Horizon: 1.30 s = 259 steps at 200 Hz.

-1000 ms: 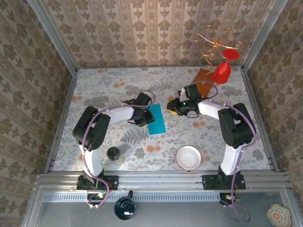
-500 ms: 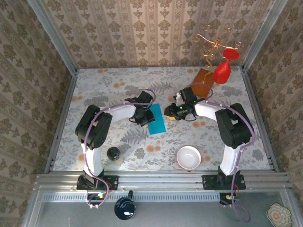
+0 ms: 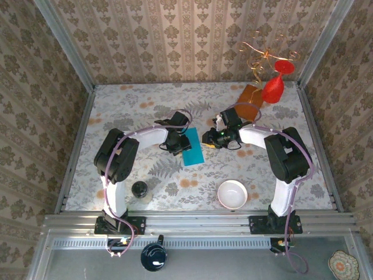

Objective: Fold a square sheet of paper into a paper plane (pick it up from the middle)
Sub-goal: Hold the square sheet of paper at the center of the table.

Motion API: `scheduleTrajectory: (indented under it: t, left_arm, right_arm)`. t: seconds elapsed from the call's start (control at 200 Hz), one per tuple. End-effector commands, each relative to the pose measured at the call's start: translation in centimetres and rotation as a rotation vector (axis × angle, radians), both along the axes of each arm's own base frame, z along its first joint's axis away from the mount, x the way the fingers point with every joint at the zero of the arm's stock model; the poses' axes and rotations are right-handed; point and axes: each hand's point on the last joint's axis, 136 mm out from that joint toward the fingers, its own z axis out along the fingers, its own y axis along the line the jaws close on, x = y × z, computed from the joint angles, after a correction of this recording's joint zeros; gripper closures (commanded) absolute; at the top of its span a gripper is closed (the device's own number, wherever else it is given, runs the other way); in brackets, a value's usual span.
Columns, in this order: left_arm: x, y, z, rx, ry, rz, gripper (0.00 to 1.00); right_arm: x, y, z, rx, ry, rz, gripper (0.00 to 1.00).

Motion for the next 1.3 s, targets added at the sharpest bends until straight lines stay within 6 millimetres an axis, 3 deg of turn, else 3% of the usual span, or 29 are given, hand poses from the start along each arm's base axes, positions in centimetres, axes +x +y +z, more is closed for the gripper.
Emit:
scheduleTrajectory:
  t: [0.0,0.18,0.42,0.775,0.96,1.29]
  left_arm:
    - [-5.0,2.2,-8.3,0.147,0.192,-0.049,0.60]
    - [-5.1,2.4,-8.4,0.156,0.203,-0.038,0.60]
    - [-5.2,2.4,-8.7,0.156,0.210,-0.033,0.59]
    - [-5.3,2.2,-8.8,0.146,0.215,-0.036,0.59]
    - [-5.2,2.1,-8.7,0.143,0.211,-0.038,0.59]
    - [-4.6,1.8,-7.6,0.129,0.185,-0.048,0.59]
  right_arm:
    - [0.0,0.4,-0.3,0.002,0.005,0.025,0.67]
    - [0.4,0.4,0.2,0.005,-0.011,0.019,0.68]
    - [0.3,1.9,0.3,0.035,-0.008,0.070,0.71]
    - [0.2,4.6,-0.9,0.076,0.042,0.168,0.85]
    - [0.2,4.6,-2.6,0.046,0.087,0.178,0.89]
    - [-1.2,1.8,-7.6,-0.117,0.181,0.145,0.92]
